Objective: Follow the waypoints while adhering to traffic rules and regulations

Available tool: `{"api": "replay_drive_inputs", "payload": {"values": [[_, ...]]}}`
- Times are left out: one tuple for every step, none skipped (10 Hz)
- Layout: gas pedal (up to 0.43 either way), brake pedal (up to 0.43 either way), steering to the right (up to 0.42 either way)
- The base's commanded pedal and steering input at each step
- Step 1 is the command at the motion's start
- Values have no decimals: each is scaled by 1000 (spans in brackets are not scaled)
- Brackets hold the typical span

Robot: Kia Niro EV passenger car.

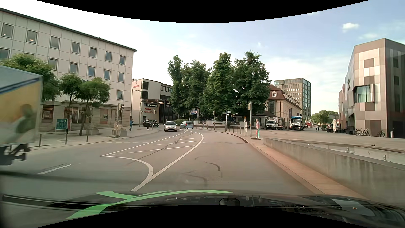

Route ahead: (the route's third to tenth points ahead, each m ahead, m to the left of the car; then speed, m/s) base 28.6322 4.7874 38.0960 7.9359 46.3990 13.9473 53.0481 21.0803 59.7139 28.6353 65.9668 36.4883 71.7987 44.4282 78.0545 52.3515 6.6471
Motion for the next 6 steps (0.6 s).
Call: {"api": "replay_drive_inputs", "payload": {"values": [[150,0,39],[150,0,37],[150,0,36],[150,0,34],[150,0,30],[150,0,27]]}}
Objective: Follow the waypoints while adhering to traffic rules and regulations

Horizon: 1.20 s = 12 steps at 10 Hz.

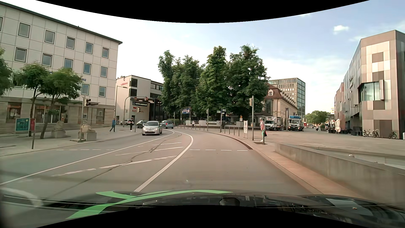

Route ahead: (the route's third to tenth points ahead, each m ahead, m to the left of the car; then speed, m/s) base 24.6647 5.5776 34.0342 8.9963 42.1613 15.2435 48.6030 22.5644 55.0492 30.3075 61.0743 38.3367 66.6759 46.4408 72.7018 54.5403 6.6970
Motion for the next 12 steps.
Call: {"api": "replay_drive_inputs", "payload": {"values": [[150,0,22],[150,0,19],[157,0,16],[169,0,14],[169,0,13],[169,0,9],[177,0,2],[177,0,-6],[197,0,-15],[220,0,-21],[220,0,-25],[228,0,-29]]}}
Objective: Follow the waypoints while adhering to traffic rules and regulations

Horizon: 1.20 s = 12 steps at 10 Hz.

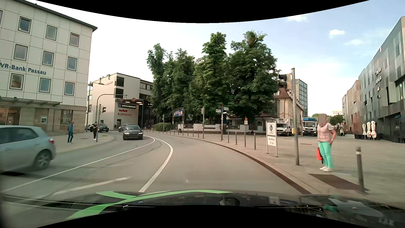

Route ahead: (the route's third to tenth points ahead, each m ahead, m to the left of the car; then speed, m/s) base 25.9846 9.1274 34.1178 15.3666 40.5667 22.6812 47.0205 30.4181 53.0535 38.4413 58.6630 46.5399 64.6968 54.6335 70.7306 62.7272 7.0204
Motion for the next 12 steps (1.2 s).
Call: {"api": "replay_drive_inputs", "payload": {"values": [[228,0,-35],[228,0,-41],[220,0,-47],[220,0,-53],[220,0,-56],[220,0,-60],[220,0,-65],[228,0,-72],[228,0,-79],[228,0,-84],[220,0,-85],[189,0,-85]]}}
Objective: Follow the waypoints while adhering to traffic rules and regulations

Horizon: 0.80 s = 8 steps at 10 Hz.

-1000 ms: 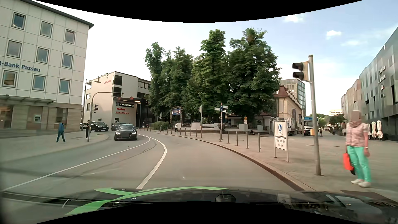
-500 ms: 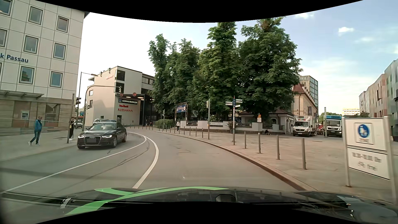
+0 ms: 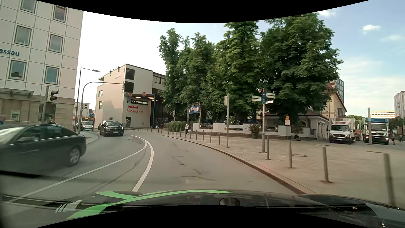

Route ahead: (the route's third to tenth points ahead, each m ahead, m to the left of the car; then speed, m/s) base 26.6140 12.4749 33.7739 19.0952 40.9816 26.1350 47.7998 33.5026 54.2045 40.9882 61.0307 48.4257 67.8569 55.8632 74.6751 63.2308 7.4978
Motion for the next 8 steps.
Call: {"api": "replay_drive_inputs", "payload": {"values": [[118,0,-86],[87,0,-92],[87,0,-100],[98,0,-108],[118,0,-111],[130,0,-112],[150,0,-113],[150,0,-114]]}}
